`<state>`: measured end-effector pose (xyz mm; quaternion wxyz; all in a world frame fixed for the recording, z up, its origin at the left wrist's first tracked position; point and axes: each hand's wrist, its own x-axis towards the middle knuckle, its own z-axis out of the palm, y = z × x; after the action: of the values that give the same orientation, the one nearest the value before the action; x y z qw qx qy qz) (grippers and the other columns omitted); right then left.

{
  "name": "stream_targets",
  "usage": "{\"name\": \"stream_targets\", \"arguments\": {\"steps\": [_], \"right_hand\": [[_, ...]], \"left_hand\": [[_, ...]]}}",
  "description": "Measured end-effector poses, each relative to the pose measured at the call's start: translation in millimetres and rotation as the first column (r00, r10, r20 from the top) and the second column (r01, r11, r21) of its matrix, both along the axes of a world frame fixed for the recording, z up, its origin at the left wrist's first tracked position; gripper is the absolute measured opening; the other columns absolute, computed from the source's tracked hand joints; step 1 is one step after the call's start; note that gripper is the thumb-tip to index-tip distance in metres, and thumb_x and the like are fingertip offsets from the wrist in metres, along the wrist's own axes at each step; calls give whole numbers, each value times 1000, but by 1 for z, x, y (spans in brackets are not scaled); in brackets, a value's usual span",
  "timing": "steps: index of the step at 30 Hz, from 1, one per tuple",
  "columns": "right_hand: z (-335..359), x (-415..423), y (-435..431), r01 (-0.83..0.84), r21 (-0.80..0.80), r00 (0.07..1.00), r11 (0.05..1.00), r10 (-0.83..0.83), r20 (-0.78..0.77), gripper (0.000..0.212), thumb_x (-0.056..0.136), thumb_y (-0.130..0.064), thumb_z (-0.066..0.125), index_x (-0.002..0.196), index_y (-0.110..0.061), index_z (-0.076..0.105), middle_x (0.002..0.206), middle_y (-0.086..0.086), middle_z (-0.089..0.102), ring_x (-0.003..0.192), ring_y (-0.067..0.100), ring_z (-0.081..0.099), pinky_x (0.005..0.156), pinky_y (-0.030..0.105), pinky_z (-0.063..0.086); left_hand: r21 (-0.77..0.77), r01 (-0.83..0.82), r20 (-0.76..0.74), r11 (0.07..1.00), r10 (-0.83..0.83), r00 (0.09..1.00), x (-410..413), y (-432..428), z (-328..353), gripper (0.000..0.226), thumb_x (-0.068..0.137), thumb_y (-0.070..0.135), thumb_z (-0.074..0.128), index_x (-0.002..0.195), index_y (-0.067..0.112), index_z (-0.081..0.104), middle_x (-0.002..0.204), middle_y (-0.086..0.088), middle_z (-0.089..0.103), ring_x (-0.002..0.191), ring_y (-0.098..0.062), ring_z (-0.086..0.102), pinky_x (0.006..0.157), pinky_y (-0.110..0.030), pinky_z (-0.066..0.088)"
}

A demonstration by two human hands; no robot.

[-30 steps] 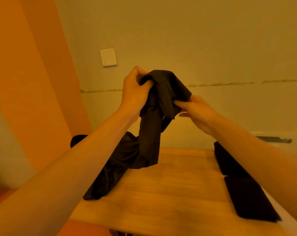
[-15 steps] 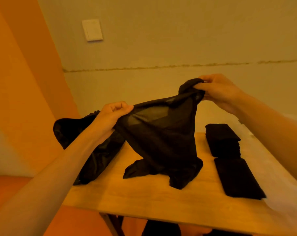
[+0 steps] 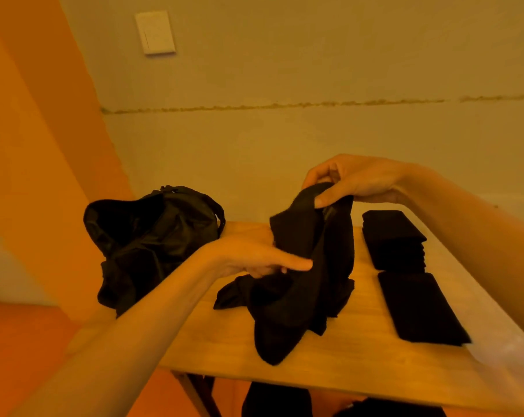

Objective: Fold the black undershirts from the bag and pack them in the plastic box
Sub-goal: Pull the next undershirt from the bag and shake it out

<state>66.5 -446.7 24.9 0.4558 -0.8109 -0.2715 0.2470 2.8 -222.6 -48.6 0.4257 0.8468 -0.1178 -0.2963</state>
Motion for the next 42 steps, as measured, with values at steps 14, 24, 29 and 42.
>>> {"name": "stream_targets", "arguments": {"steps": [14, 24, 29, 42], "right_hand": [[-31, 7, -30, 222, 220, 974, 950, -205, -97, 41, 85, -34, 64, 114, -6, 69, 111, 6, 73, 104, 16, 67, 95, 28, 50], [-40, -4, -8, 250, 314, 966, 916, -258, -16, 13, 99, -20, 61, 104, -14, 71, 101, 3, 73, 95, 14, 69, 83, 23, 52], [-44, -3, -4, 356, 242, 907, 903, -396, 144, 16, 96, -28, 67, 105, -17, 75, 100, 3, 77, 95, 18, 73, 88, 28, 55], [-96, 25, -39, 517, -246, 754, 820, -300, 584, 16, 88, -20, 75, 73, -21, 71, 66, -2, 61, 63, 12, 57, 52, 21, 35]], "left_hand": [[-715, -361, -37, 598, 484, 874, 17, -3, -14, 40, 102, 16, 56, 67, 21, 75, 74, -2, 69, 75, -19, 64, 72, -30, 47], [-359, -252, -134, 899, 217, 967, 5, -19, -28, 57, 81, 45, 80, 133, 30, 61, 122, 8, 72, 115, -14, 67, 100, -37, 53], [-310, -501, 44, 808, 539, 841, 10, -31, -32, 13, 98, 26, 67, 109, 28, 72, 103, 8, 75, 91, -10, 71, 75, -25, 54], [-610, -581, -131, 538, 655, 744, 18, 5, -10, 19, 102, 12, 57, 111, 10, 74, 109, -11, 75, 101, -26, 72, 96, -43, 54]]}}
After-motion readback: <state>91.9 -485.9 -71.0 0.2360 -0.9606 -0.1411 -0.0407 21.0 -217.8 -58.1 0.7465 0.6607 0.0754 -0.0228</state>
